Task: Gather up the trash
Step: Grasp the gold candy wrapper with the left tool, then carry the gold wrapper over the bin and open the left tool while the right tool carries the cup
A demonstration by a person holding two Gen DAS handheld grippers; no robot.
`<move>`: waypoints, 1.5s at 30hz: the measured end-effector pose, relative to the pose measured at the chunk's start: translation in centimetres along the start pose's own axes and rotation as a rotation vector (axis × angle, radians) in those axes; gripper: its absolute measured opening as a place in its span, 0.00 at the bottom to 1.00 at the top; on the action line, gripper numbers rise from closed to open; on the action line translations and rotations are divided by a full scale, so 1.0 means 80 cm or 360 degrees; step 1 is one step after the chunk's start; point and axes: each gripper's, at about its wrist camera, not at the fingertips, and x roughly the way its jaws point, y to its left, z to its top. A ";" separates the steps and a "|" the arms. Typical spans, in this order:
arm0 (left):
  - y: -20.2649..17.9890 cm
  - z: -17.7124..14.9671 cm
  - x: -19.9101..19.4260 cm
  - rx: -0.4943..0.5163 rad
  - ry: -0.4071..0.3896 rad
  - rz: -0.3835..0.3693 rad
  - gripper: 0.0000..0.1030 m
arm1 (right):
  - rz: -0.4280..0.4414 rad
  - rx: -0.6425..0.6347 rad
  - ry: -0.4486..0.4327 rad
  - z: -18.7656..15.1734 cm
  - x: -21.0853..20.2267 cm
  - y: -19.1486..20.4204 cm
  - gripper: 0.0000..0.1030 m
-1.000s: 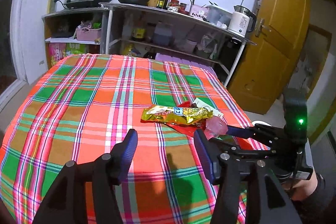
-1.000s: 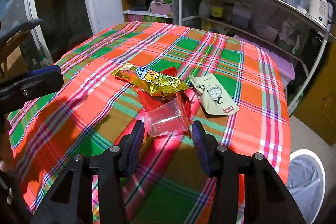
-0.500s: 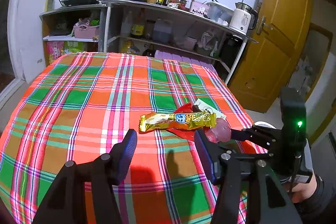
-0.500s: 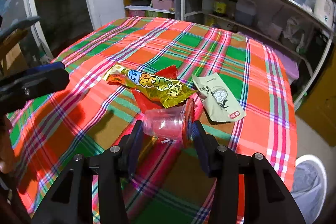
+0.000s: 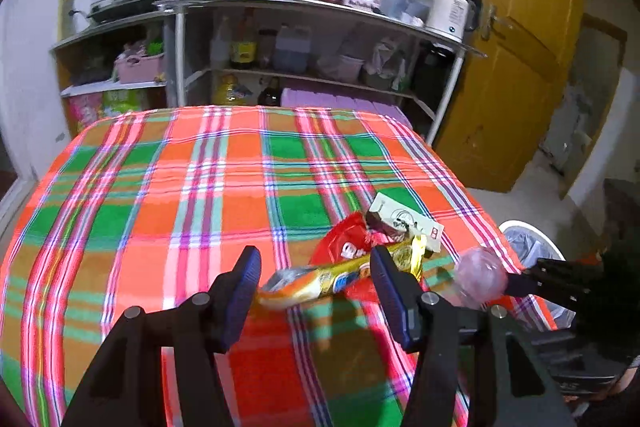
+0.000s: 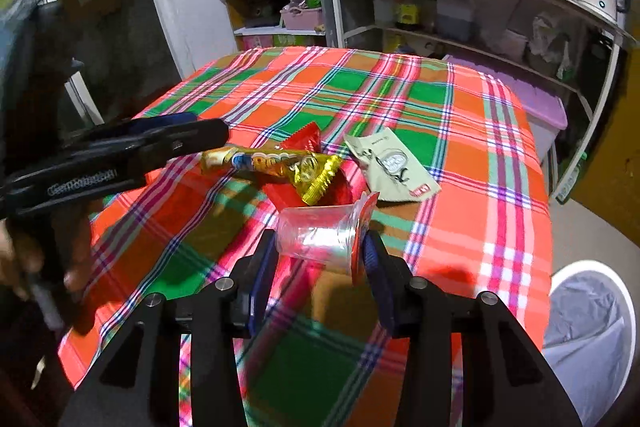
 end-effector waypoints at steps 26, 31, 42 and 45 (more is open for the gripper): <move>-0.070 -0.037 0.010 0.0332 0.0151 -0.0016 0.10 | -0.0034 0.0181 -0.0074 -0.038 -0.061 -0.052 0.43; -0.095 -0.040 -0.022 0.0285 0.0073 -0.0095 0.10 | -0.0053 0.0217 -0.0117 -0.047 -0.086 -0.060 0.43; -0.178 -0.040 -0.067 0.0295 -0.0043 -0.0308 0.10 | -0.0157 0.0329 -0.0231 -0.075 -0.153 -0.087 0.43; -0.201 -0.039 -0.072 0.0305 -0.0069 -0.0343 0.10 | -0.0197 0.0354 -0.0262 -0.082 -0.171 -0.096 0.43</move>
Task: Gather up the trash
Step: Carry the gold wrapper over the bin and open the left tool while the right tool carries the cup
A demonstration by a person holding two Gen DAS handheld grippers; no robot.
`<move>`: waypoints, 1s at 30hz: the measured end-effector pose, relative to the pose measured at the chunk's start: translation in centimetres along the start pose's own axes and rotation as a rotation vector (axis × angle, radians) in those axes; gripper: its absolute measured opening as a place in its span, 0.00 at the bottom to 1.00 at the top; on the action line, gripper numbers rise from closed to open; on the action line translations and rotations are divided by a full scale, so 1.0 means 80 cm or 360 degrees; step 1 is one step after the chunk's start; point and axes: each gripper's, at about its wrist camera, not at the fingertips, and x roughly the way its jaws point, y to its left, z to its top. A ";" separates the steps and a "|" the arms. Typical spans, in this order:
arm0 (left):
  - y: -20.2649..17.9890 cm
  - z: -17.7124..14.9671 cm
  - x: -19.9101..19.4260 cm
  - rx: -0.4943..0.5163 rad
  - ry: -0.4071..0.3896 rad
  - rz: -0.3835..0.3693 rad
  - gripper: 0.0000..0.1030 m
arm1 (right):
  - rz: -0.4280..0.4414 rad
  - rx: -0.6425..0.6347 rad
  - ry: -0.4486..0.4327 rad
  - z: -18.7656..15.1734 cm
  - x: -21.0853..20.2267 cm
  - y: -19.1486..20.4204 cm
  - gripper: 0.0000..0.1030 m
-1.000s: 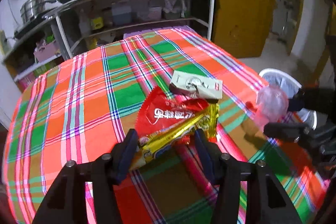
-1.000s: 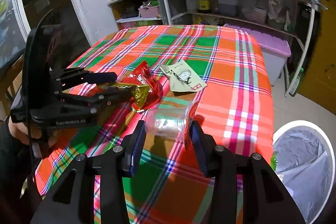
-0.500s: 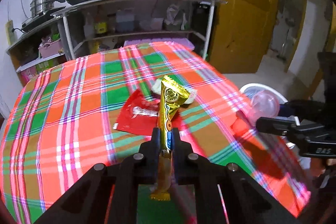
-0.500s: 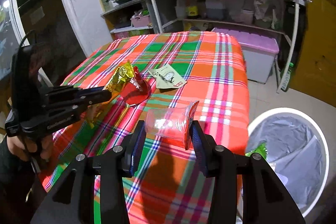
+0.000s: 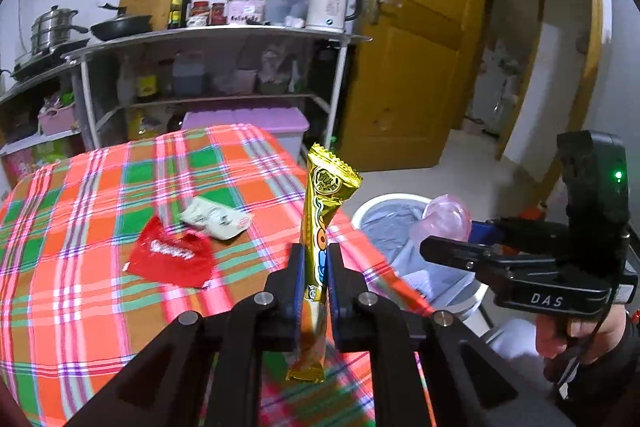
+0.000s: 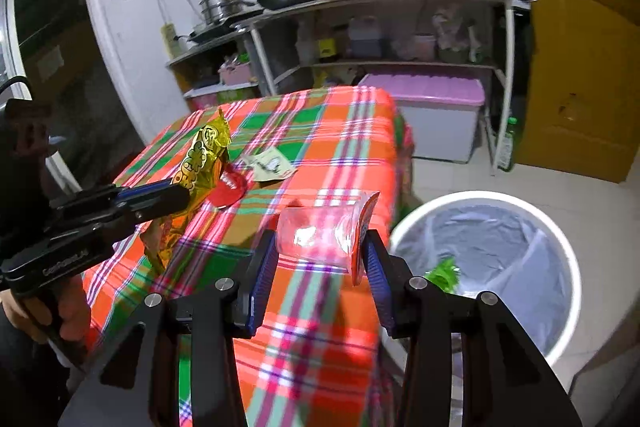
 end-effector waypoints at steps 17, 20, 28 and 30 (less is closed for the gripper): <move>-0.085 0.019 0.045 0.0072 0.0032 -0.0198 0.10 | -0.0197 0.0139 -0.0089 -0.015 -0.059 -0.064 0.43; -0.092 0.020 0.059 0.0074 0.0051 -0.0217 0.10 | -0.0217 0.0162 -0.0085 -0.017 -0.059 -0.074 0.43; -0.108 0.021 0.094 0.0071 0.0115 -0.0265 0.10 | -0.0264 0.0232 -0.0065 -0.026 -0.055 -0.102 0.43; -0.112 0.020 0.101 0.0069 0.0133 -0.0274 0.10 | -0.0275 0.0250 -0.0055 -0.028 -0.052 -0.110 0.43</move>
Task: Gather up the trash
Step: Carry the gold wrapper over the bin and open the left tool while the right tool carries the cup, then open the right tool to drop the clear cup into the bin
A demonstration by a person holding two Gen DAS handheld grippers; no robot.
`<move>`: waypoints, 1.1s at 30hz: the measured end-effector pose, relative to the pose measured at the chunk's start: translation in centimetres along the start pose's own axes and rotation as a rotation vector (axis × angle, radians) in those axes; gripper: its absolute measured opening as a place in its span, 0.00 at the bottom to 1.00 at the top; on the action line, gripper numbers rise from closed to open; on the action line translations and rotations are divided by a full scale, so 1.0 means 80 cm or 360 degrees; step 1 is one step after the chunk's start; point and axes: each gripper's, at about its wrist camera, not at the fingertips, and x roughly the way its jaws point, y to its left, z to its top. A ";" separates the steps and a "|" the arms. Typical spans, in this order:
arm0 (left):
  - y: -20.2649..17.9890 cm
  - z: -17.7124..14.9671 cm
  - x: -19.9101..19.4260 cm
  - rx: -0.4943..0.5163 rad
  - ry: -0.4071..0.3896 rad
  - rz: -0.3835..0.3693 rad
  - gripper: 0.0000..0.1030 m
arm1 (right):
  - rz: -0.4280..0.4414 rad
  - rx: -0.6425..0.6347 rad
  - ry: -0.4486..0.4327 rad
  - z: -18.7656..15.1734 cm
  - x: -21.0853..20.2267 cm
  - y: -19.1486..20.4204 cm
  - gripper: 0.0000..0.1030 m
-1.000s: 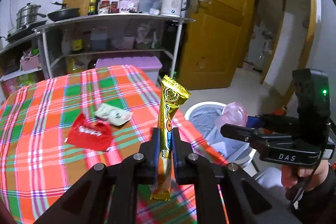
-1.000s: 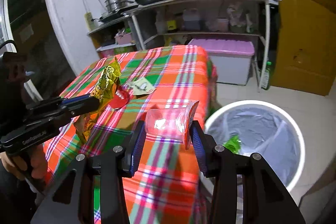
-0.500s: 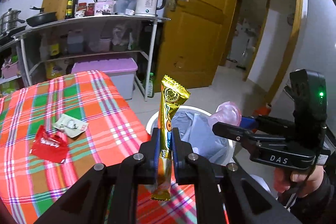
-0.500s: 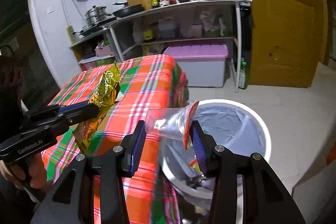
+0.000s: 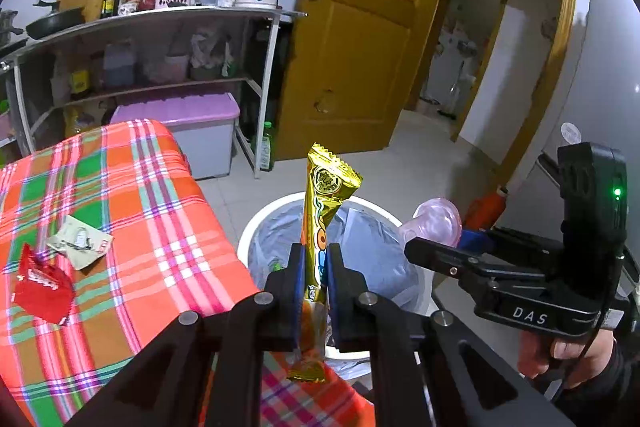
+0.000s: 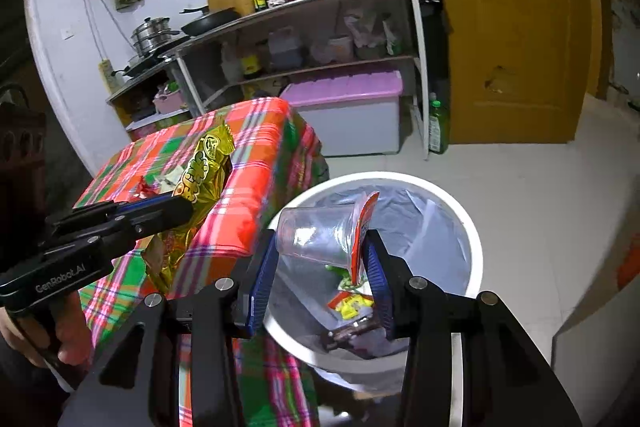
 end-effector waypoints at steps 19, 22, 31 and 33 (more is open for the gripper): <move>0.004 -0.003 0.089 -0.0050 0.0211 -0.0013 0.10 | -0.0067 0.0119 0.0169 -0.019 0.052 -0.049 0.43; 0.005 -0.003 0.101 -0.0058 0.0240 -0.0006 0.11 | -0.0072 0.0125 0.0203 -0.022 0.061 -0.056 0.43; 0.009 -0.002 0.121 -0.0084 0.0283 0.0017 0.24 | -0.0091 0.0126 0.0284 -0.031 0.083 -0.063 0.44; 0.010 -0.002 0.120 -0.0092 0.0285 0.0022 0.24 | -0.0102 0.0125 0.0290 -0.031 0.084 -0.063 0.44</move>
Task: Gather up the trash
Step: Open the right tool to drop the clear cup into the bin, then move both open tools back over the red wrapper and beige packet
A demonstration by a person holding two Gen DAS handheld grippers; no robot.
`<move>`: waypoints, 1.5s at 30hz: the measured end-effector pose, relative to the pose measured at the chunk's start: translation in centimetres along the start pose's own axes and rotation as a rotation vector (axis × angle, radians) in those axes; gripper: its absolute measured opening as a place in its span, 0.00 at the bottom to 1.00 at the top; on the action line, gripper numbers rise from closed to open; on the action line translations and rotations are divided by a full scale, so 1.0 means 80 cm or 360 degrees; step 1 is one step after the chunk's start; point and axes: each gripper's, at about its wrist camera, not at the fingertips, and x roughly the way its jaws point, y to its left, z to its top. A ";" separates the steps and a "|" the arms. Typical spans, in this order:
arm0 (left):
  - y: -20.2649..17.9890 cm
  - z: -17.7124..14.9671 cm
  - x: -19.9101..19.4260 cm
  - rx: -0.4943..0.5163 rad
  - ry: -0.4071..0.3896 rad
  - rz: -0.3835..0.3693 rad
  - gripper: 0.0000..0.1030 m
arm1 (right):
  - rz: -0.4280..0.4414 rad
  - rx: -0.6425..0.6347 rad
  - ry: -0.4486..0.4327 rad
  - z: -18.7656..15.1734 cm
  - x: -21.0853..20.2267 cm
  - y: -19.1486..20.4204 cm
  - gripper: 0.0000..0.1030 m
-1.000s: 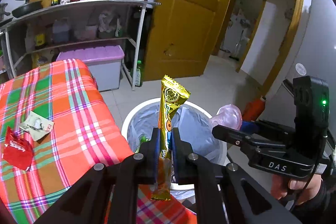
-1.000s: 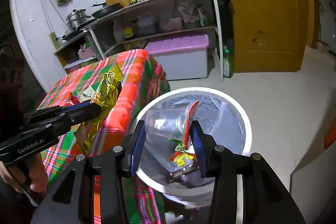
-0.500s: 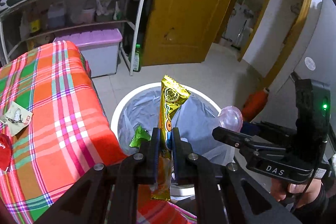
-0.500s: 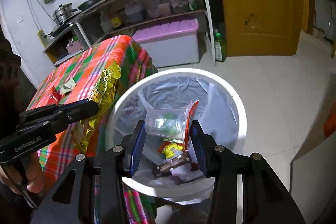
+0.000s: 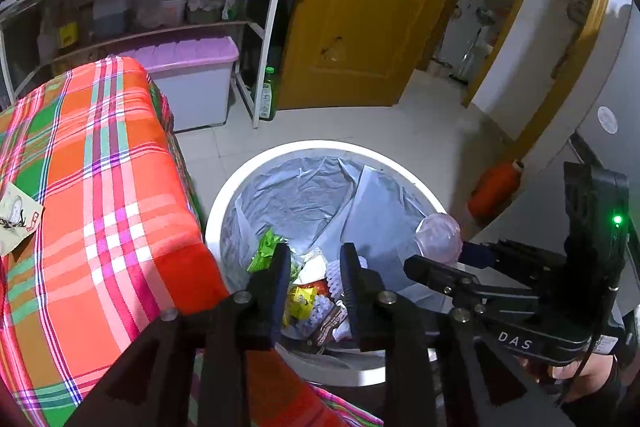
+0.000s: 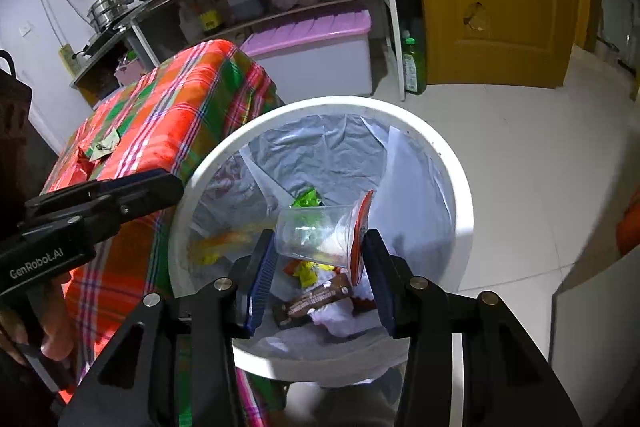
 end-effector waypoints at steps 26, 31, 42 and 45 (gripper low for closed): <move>-0.004 -0.014 -0.063 -0.0014 -0.0123 -0.0003 0.26 | -0.0031 -0.0032 -0.0141 -0.002 -0.052 0.014 0.50; -0.009 -0.019 -0.086 0.0005 -0.0166 0.0001 0.26 | -0.0009 -0.0067 -0.0187 -0.005 -0.077 0.029 0.50; -0.021 -0.046 -0.148 0.0034 -0.0274 0.0023 0.26 | 0.0042 -0.0161 -0.0288 -0.017 -0.129 0.070 0.50; -0.024 -0.056 -0.167 0.0042 -0.0306 0.0040 0.26 | 0.0050 -0.0179 -0.0314 -0.022 -0.140 0.081 0.50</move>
